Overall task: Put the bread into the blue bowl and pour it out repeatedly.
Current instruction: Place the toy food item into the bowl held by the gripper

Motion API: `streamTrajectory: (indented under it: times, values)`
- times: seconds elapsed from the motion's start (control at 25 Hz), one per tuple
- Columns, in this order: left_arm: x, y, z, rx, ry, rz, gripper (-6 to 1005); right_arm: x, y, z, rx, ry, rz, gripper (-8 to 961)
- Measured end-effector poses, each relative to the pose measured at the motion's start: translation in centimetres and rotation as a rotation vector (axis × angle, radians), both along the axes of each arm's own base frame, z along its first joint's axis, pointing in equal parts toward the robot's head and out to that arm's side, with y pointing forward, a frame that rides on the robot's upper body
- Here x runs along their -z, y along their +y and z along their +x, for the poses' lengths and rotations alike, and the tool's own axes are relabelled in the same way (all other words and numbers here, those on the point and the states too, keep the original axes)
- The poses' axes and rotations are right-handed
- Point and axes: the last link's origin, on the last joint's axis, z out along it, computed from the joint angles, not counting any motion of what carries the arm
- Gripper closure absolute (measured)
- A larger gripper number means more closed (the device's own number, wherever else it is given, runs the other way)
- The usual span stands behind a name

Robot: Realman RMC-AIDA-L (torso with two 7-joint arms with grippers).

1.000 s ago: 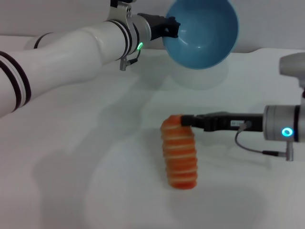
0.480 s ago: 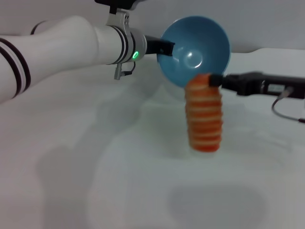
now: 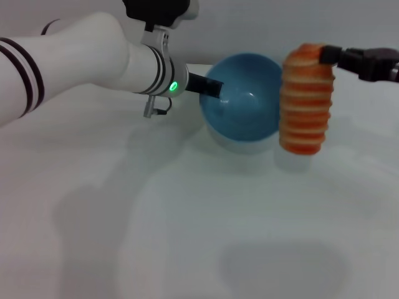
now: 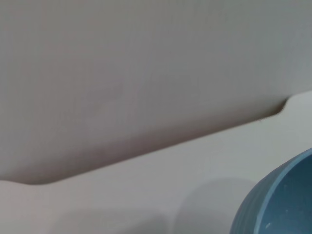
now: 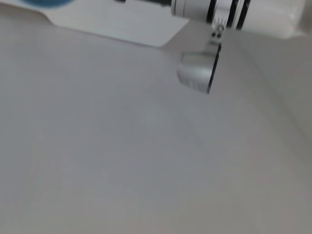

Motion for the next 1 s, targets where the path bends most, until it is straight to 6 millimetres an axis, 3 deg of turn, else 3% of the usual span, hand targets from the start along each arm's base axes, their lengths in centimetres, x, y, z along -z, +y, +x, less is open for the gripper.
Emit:
streamTrajectory:
  times: [0.24,0.64,1.0]
  values:
    - [1.1,-1.0,0.6,-0.004,-0.001,-0.066,999,-0.6,0.8,-0.4,0.001,0.014,0.048,916]
    - [3.0,-3.2,2.5,0.038,-0.033,-0.167,1000,3.5,2.7,0.4,0.034,-0.037,0.044,917]
    - [2.8,-3.1,2.0,0.023,-0.046,-0.148,999,4.8,2.8,1.2,0.055,-0.069,0.046,912]
